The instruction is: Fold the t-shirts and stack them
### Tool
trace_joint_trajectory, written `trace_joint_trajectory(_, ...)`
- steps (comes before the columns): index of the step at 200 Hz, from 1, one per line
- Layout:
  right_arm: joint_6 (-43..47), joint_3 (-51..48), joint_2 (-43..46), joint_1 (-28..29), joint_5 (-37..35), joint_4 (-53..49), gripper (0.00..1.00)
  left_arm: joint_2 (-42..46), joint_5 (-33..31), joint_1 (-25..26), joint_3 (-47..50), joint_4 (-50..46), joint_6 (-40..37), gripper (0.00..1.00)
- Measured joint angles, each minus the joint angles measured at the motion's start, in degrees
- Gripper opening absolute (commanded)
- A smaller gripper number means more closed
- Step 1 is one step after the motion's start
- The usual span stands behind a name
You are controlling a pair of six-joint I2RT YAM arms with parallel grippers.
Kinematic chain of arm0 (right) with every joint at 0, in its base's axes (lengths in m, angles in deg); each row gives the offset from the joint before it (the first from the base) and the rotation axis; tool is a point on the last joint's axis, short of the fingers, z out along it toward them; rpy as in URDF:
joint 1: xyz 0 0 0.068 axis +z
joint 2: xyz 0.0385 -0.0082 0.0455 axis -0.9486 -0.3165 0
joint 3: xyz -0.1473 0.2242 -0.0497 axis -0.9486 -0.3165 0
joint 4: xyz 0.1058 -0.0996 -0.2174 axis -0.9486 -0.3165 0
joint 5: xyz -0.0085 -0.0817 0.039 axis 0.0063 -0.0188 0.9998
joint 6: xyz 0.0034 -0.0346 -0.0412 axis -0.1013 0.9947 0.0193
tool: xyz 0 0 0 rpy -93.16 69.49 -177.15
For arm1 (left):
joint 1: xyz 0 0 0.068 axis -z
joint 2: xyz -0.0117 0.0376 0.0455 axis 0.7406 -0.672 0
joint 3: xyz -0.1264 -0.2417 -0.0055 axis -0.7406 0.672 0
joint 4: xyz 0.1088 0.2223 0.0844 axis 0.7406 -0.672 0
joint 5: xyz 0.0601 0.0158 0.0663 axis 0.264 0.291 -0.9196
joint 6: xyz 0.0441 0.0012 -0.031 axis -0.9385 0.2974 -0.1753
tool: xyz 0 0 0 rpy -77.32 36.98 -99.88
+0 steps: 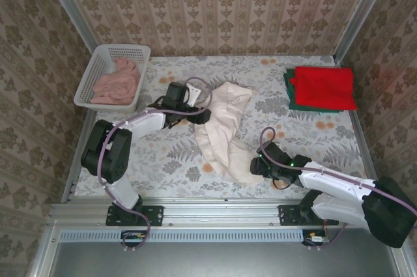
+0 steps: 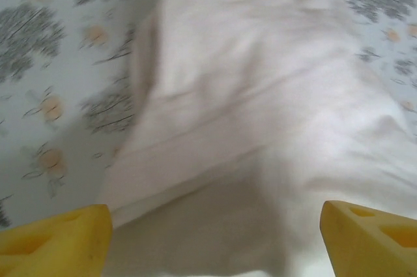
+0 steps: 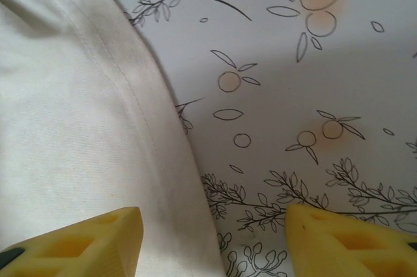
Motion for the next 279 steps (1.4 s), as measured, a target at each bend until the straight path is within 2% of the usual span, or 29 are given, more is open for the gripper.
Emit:
trace_joint_trajectory(23, -0.50, -0.07, 0.00, 0.50, -0.02, 0.07, 0.56, -0.28, -3.56, 5.01, -4.59, -3.69, -7.96, 0.81)
trace_joint_trajectory(46, -1.38, -0.20, 0.02, 0.96, -0.48, -0.02, 0.55, -5.09, -7.10, 8.57, -13.22, -6.19, -12.98, 0.77)
trace_joint_trajectory(70, -1.97, -0.20, 0.04, 2.10, -0.94, -0.11, 0.56, -10.49, -8.76, 9.46, -18.60, -7.76, -15.91, 0.68)
trace_joint_trajectory(91, -2.47, -0.20, 0.20, 3.13, -1.31, -0.52, 0.56, -14.25, -10.05, 9.88, -20.68, -9.90, -17.49, 0.68)
trace_joint_trajectory(106, -2.89, -0.20, 0.28, 3.43, -1.31, -0.70, 0.55, -16.02, -10.75, 10.45, -21.44, -11.13, -18.18, 0.60)
trace_joint_trajectory(120, -3.06, -0.20, 0.28, 3.61, -1.33, -0.90, 0.55, -17.27, -11.19, 10.97, -22.32, -12.02, -18.88, 0.59)
trace_joint_trajectory(133, -3.08, -0.20, 0.33, 3.72, -1.33, -0.98, 0.55, -17.86, -11.26, 11.28, -23.02, -12.50, -19.06, 0.54)
trace_joint_trajectory(139, -3.08, -0.20, 0.39, 3.74, -1.33, -1.07, 0.55, -17.88, -11.26, 11.32, -23.19, -12.57, -18.99, 0.50)
trace_joint_trajectory(163, -3.26, -0.22, 0.44, 3.76, -1.33, -1.40, 0.52, -17.88, -11.23, 11.32, -24.26, -12.66, -19.34, 0.24)
trace_joint_trajectory(202, -3.50, -0.48, 1.25, 4.92, -1.27, -1.99, 0.53, -17.70, -12.13, 11.13, -24.98, -12.61, -18.21, 0.09)
trace_joint_trajectory(215, -3.85, -0.57, 1.77, 5.53, -1.25, -2.58, 0.54, -17.35, -11.91, 10.82, -24.98, -12.63, -17.66, 0.00)
trace_joint_trajectory(279, -5.07, -1.73, 5.18, 7.48, -0.39, -4.94, 0.56, -12.57, -8.39, 7.61, -24.83, -12.44, -16.00, 0.00)
